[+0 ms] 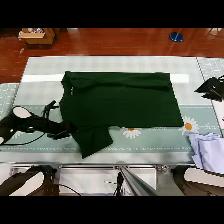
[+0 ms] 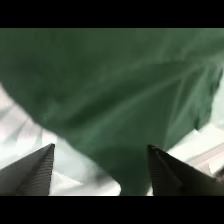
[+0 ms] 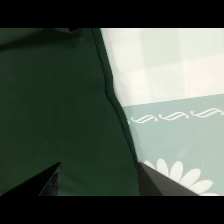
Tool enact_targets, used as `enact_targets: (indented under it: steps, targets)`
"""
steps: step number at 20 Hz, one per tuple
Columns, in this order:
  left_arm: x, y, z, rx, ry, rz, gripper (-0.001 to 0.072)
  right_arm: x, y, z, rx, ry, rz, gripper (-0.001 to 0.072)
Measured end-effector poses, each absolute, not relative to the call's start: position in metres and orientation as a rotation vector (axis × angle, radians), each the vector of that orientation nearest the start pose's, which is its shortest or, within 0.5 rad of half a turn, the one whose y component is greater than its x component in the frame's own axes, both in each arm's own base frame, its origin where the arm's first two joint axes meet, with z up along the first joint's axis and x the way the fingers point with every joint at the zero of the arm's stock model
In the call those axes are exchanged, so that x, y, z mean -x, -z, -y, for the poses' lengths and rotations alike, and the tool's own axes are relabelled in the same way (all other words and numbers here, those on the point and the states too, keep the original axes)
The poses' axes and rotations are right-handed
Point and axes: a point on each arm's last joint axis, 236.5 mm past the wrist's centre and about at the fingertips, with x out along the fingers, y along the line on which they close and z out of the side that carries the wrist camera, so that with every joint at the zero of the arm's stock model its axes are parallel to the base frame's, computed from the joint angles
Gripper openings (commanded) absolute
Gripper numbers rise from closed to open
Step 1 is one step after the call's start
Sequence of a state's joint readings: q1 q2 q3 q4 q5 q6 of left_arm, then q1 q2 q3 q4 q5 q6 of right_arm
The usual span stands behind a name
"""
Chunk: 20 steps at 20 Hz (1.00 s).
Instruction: Fold the shirts.
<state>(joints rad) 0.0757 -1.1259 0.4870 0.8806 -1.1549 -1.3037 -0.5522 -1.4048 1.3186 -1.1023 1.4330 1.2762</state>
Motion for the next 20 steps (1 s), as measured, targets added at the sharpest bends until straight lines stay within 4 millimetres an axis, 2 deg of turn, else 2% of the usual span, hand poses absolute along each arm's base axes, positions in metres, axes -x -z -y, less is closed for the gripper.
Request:
enact_targets:
  steps: [1,2,5,8,9,10,14,17,20]
  targets:
    - [-0.205,0.101,0.125,0.614,0.357,-1.624,0.0082,-0.364,-0.03,0.1,-0.536,-0.075,-1.29,0.0558]
    - [-0.204,0.106,0.129,0.611,0.357,-1.639,0.0024,-0.364,-0.033,0.1,-0.533,-0.074,-1.282,0.0559]
    - [-0.2,0.112,0.137,0.62,0.356,-1.667,0.0024,-0.363,-0.037,0.1,-0.523,-0.07,-1.276,0.0558]
    - [-0.199,0.114,0.137,0.618,0.356,-1.675,0.0024,-0.346,-0.027,0.107,-0.507,-0.039,-1.334,0.056]
    - [-0.199,0.114,0.137,0.612,0.358,-1.673,0.0024,-0.338,-0.019,0.108,-0.52,-0.03,-1.365,0.0564]
    - [-0.199,0.114,0.136,0.608,0.36,-1.67,0.0024,-0.327,-0.01,0.109,-0.542,-0.021,-1.399,0.0611]
    - [-0.2,0.113,0.134,0.591,0.366,-1.662,0.0024,-0.284,0.031,0.102,-0.666,-0.004,-1.513,0.0617]
    - [-0.2,0.113,0.134,0.588,0.368,-1.66,0.0024,-0.265,0.055,0.092,-0.714,-0.014,-1.552,0.0608]
    - [-0.199,0.113,0.134,0.585,0.371,-1.659,0.0024,-0.259,0.072,0.084,-0.747,-0.021,-1.546,0.0607]
